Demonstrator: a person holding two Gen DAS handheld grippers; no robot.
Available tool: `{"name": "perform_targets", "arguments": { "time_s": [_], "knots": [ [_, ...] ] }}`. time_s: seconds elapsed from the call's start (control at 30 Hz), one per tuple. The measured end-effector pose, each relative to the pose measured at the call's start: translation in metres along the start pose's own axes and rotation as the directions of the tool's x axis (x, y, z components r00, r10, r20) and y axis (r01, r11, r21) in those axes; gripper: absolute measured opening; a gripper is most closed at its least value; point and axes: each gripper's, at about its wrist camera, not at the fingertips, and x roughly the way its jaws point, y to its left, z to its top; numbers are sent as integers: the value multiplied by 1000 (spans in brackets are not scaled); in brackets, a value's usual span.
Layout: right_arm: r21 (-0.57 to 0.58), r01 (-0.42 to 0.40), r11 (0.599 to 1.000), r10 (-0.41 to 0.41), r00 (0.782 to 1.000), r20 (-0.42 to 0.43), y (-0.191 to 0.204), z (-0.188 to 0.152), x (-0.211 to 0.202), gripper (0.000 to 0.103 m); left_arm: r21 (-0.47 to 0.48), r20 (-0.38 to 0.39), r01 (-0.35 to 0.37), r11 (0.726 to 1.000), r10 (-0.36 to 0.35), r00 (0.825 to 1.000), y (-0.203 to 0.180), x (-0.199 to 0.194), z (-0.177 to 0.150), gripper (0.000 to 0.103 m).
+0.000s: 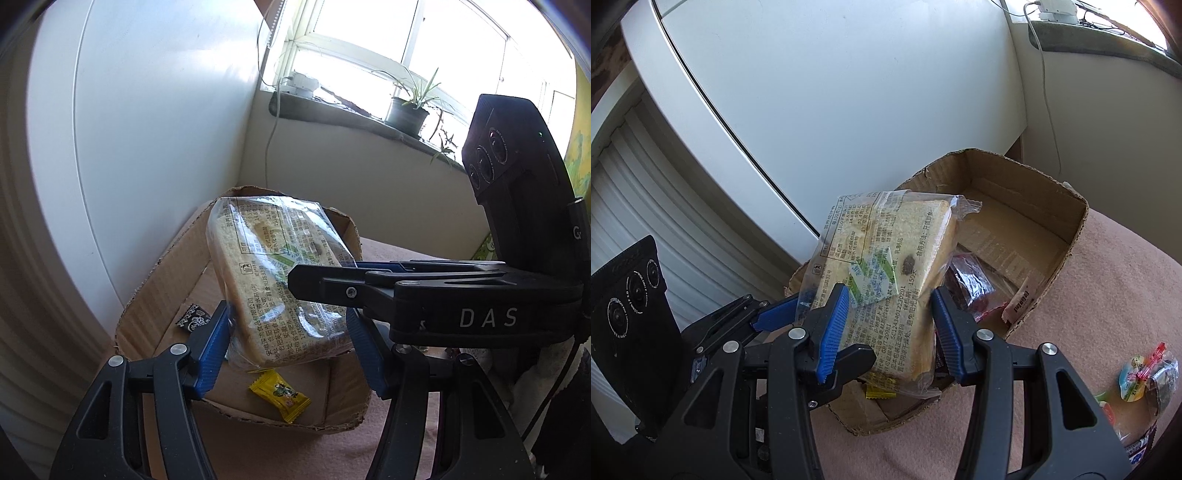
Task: Organize snacks
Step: 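Carry the bread loaf held in both grippers over the cardboard box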
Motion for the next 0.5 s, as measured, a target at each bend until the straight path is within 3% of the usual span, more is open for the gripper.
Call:
{"name": "perform_targets", "arguments": {
  "time_s": [0.5],
  "knots": [
    [-10, 34, 999, -34, 999, -6, 7, 2, -2, 49, 11, -6, -15, 1000, 15, 1000, 1, 3, -4, 61]
  ]
}}
